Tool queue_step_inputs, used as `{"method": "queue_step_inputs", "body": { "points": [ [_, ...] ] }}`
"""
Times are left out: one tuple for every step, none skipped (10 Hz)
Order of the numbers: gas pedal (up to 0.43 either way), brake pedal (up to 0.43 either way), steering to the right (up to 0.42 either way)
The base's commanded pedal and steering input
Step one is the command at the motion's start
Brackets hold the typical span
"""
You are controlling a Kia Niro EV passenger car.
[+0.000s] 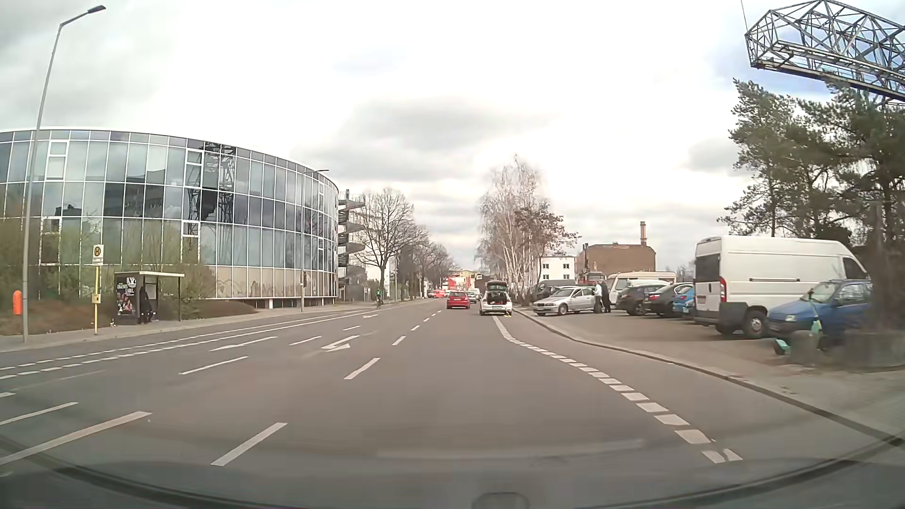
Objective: Follow the waypoints while adhering to traffic rules and regulations
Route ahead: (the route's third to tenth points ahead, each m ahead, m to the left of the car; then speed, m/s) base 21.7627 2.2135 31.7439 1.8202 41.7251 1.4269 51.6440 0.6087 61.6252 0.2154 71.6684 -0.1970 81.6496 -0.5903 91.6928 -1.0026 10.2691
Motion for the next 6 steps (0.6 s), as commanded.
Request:
{"method": "queue_step_inputs", "body": {
  "points": [
    [0.087,0.000,-0.021],
    [0.087,0.000,-0.021],
    [0.087,0.000,-0.021],
    [0.087,0.000,-0.022],
    [0.098,0.000,-0.021],
    [0.130,0.000,-0.021]
  ]
}}
